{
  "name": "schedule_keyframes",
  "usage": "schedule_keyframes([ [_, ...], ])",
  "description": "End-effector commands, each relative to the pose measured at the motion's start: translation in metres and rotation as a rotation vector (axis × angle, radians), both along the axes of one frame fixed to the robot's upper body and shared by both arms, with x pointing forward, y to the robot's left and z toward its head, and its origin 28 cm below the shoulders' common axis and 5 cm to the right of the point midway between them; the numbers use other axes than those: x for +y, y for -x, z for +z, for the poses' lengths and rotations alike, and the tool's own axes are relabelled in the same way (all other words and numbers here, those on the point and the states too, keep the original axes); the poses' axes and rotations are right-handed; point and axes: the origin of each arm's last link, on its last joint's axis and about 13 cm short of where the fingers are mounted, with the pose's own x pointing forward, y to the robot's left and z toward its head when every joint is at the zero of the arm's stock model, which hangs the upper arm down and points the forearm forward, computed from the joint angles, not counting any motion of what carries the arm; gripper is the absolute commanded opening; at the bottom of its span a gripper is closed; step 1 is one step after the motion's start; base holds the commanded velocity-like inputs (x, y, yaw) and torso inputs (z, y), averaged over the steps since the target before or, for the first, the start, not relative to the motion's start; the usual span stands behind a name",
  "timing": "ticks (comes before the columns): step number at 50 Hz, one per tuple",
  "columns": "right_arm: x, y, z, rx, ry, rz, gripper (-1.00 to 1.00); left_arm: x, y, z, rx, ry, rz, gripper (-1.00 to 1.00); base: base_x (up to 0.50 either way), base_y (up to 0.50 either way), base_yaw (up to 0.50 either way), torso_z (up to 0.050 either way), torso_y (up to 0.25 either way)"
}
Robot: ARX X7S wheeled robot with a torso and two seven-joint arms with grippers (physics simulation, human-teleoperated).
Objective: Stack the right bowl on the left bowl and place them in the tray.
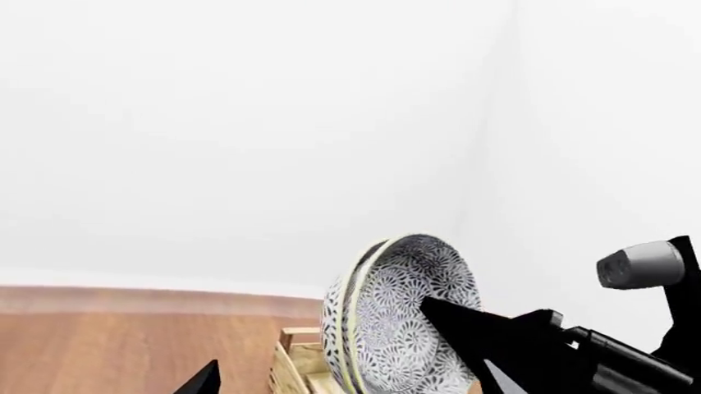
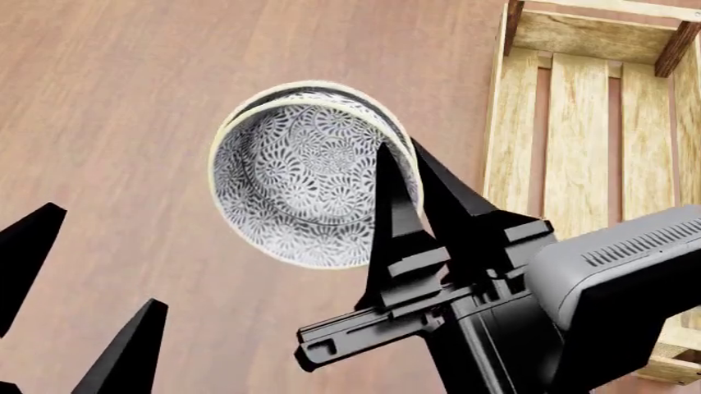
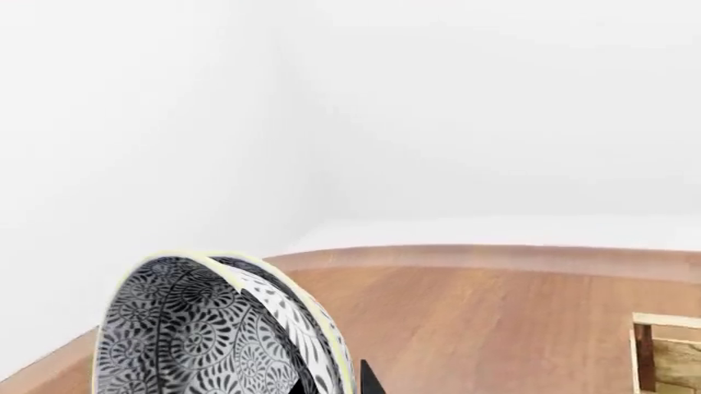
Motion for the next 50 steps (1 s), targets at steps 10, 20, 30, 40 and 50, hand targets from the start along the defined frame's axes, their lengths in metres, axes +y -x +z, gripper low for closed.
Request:
schedule_keyframes([
  [10, -0.014, -0.038, 0.031, 0.005, -0.041, -0.185, -1.00, 0.004, 0.007, -0.023, -0.023, 0.064, 0.080, 1.00, 0.00, 0.00, 0.00, 0.000, 0.001],
  [20, -0.020, -0.055, 0.045, 0.028, -0.077, -0.253, -1.00, 0.009, 0.012, -0.025, -0.030, 0.105, 0.106, 1.00, 0.00, 0.00, 0.00, 0.001, 0.001],
  [30, -0.028, -0.079, 0.058, 0.094, -0.113, -0.357, -1.00, 0.009, 0.013, -0.030, -0.019, 0.118, 0.109, 1.00, 0.00, 0.00, 0.00, 0.000, 0.001],
  [40, -0.035, -0.097, 0.062, 0.158, -0.122, -0.453, -1.00, 0.008, 0.013, -0.032, -0.010, 0.121, 0.108, 1.00, 0.00, 0.00, 0.00, 0.000, 0.001],
  [50, -0.037, -0.116, 0.065, 0.270, -0.161, -0.563, -1.00, 0.010, 0.014, -0.030, -0.010, 0.138, 0.117, 1.00, 0.00, 0.00, 0.00, 0.001, 0.001],
])
